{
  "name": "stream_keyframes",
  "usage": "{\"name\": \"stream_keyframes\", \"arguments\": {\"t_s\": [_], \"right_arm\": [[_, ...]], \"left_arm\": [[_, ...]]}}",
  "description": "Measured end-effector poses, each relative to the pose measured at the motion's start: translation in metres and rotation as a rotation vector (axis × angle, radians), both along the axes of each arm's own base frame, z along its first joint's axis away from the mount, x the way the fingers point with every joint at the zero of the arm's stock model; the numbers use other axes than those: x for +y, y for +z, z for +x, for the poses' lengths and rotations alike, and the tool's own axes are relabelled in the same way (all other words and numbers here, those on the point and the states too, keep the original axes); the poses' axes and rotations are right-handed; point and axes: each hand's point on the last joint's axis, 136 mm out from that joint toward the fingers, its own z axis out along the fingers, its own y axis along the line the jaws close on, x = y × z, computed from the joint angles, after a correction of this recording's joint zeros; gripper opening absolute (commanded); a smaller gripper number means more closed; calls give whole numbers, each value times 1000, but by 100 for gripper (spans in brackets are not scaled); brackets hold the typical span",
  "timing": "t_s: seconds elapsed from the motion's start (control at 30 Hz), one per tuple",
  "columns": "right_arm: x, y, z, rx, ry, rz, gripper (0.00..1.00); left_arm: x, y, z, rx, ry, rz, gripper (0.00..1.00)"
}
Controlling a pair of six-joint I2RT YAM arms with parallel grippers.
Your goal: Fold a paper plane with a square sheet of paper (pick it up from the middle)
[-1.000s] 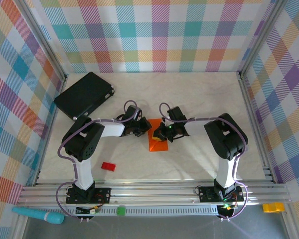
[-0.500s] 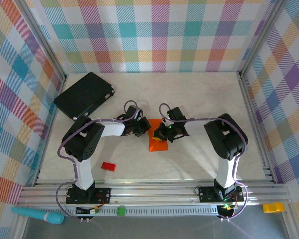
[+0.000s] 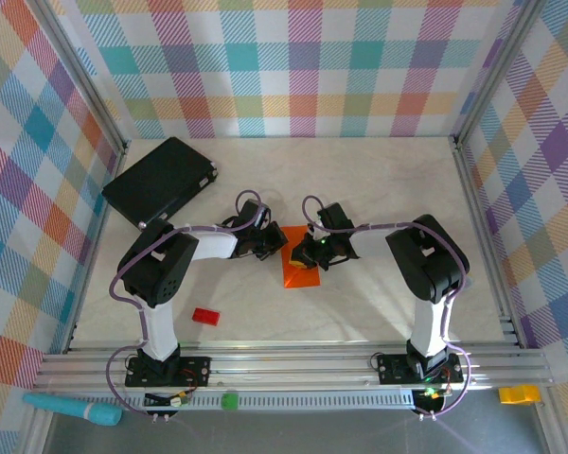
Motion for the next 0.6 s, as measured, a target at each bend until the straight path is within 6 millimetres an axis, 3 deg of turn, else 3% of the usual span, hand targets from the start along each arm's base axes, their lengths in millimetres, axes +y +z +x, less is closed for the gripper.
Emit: {"name": "stream_keyframes", "arguments": {"t_s": [0.6], "right_arm": [[0, -5, 1, 16, -14, -2, 4]], "left_arm": [[0, 0, 0, 1, 0, 1, 7]]}}
